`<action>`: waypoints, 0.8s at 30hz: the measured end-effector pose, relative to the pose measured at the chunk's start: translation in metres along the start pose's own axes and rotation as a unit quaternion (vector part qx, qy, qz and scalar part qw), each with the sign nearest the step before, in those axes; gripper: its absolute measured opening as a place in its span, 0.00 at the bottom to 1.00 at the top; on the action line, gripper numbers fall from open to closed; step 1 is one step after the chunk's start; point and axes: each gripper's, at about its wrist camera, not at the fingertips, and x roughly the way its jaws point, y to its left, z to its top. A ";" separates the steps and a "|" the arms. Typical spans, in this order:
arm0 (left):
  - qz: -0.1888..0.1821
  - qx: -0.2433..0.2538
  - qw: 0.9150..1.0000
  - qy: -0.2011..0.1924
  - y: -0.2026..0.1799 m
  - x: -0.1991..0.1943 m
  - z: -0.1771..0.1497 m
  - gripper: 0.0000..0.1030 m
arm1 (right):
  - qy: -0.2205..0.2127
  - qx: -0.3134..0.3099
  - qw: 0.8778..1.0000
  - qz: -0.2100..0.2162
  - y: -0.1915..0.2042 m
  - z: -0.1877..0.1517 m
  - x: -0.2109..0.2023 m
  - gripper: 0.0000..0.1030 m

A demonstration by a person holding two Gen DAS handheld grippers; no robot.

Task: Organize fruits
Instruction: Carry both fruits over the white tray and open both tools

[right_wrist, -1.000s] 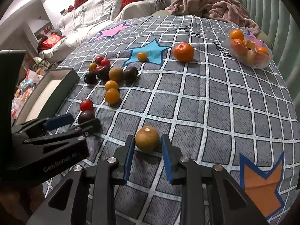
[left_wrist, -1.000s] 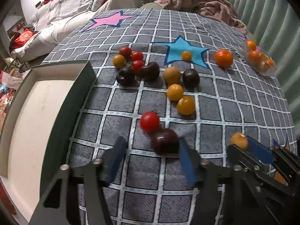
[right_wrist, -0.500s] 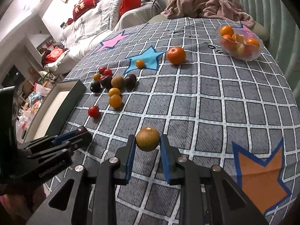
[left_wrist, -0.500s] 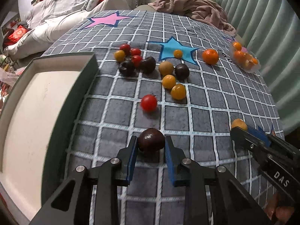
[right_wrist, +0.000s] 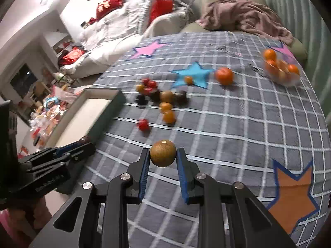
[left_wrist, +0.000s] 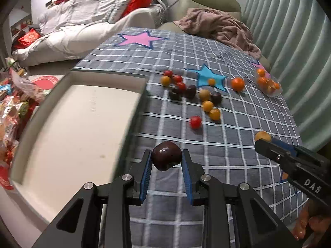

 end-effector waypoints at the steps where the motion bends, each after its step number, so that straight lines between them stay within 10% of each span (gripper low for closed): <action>1: 0.003 -0.003 1.000 -0.003 0.008 -0.004 0.000 0.29 | 0.000 -0.005 1.000 0.004 0.007 0.002 0.000 0.28; 24: 0.114 -0.067 0.991 0.031 0.168 0.002 -0.035 0.29 | 0.110 -0.166 0.977 0.072 0.204 -0.018 0.099 0.28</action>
